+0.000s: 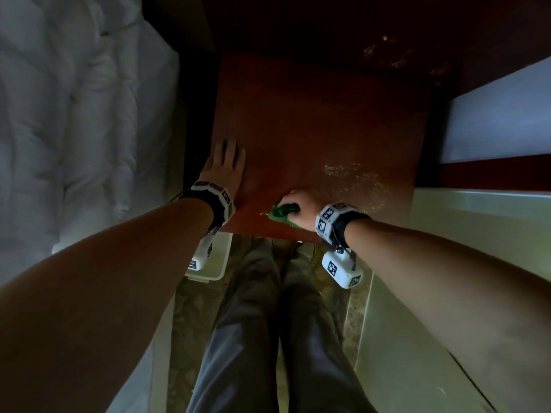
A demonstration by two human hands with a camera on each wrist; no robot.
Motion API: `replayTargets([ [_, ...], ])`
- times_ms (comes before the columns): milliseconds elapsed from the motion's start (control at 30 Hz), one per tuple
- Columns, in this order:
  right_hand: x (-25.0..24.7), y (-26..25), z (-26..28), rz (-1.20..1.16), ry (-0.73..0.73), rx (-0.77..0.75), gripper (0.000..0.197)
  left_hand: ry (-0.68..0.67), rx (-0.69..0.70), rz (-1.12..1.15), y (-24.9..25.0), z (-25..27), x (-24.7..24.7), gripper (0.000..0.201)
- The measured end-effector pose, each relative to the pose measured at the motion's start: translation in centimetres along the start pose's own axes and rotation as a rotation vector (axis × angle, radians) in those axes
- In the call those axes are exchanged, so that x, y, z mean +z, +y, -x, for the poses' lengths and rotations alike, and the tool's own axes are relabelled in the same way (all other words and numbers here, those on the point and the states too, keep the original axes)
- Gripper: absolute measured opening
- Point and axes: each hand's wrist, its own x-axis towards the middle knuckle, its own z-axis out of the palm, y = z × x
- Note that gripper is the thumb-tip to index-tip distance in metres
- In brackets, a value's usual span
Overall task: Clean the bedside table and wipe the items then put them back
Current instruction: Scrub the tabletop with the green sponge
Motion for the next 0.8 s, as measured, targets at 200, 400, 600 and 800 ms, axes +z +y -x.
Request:
replayTargets([
  [200,-3.8,1.4,1.0,-0.347,0.256,0.198,0.015,0.097,0.065,0.048,1.7,-1.0,-3.1,0.113],
  [400,-8.4,5.5,1.9,-0.35,0.569,0.328,0.018,0.126,0.145,0.08,5.8,-3.4,-5.5,0.118],
  [600,-11.4,10.5,1.7,-0.251,0.763,0.514,0.036,0.031,0.129,0.088,8.4,-4.8,-5.7,0.137],
  [800,-10.8,11.0,0.8,-0.363,0.664,0.453,0.036,0.019,0.107,-0.005,9.2,-5.0,-4.8,0.147],
])
